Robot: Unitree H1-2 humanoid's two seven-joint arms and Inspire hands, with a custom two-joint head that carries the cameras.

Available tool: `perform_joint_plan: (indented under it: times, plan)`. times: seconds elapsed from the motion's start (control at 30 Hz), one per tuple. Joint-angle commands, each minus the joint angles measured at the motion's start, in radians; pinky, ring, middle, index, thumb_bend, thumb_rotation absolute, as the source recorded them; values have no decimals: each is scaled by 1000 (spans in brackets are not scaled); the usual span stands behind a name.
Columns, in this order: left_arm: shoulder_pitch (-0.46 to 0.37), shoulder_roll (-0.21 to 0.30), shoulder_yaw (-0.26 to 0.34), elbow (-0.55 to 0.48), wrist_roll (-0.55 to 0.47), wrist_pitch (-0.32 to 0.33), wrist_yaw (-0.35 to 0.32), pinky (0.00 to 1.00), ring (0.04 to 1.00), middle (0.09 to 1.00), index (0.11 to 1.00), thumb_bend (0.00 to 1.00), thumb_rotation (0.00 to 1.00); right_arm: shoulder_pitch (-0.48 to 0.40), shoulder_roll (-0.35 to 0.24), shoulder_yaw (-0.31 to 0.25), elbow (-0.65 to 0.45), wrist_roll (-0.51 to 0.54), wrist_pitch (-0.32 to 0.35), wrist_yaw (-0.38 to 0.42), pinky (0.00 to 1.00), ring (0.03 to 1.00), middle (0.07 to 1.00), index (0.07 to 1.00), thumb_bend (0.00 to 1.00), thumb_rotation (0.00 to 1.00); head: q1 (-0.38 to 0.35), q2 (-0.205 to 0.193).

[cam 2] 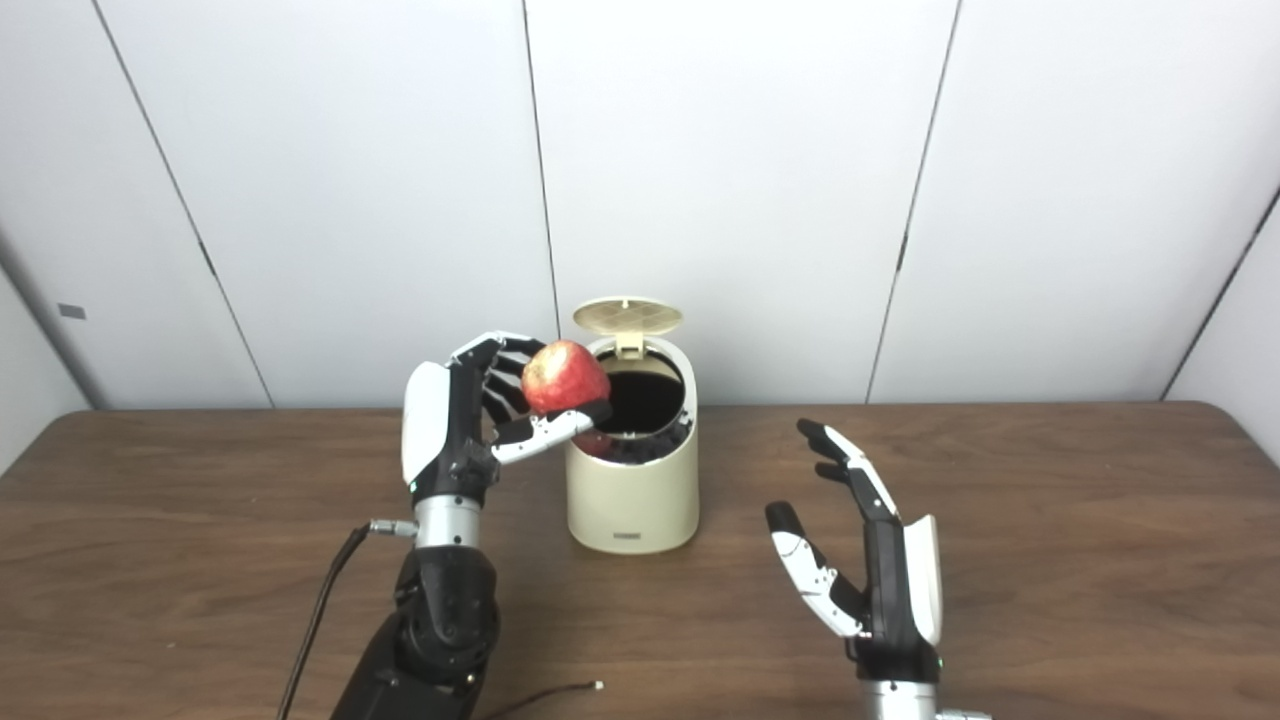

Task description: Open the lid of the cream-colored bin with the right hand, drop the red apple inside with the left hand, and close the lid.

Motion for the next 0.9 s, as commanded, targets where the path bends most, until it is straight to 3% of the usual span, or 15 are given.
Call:
perform_joint_plan:
  times: [0.0,0.43,0.53,0.57,0.87]
  plan:
    - [-48,-8,-10,9,10,-25,22,231,344,465,548,493,0,-37,18,3,-9,-2,-17,-7,727,802,808,796,237,686,0,0]
    - [-75,-19,-18,35,-2,-7,15,180,328,462,543,492,0,-38,38,0,-20,-18,-1,-9,731,806,810,792,246,708,-9,1]
    - [-78,-21,-20,23,-5,-4,7,179,330,465,541,493,0,-39,43,0,-24,-30,6,-11,720,801,806,789,257,754,-13,-1]
    - [-78,-23,-22,18,-3,3,3,177,384,453,530,498,0,-38,46,-1,-28,-32,11,-11,720,801,805,788,260,757,-15,-1]
    - [-79,-21,-46,2,13,35,-4,197,340,465,538,494,0,-38,62,0,-49,-49,29,-18,700,786,791,769,277,771,-25,2]
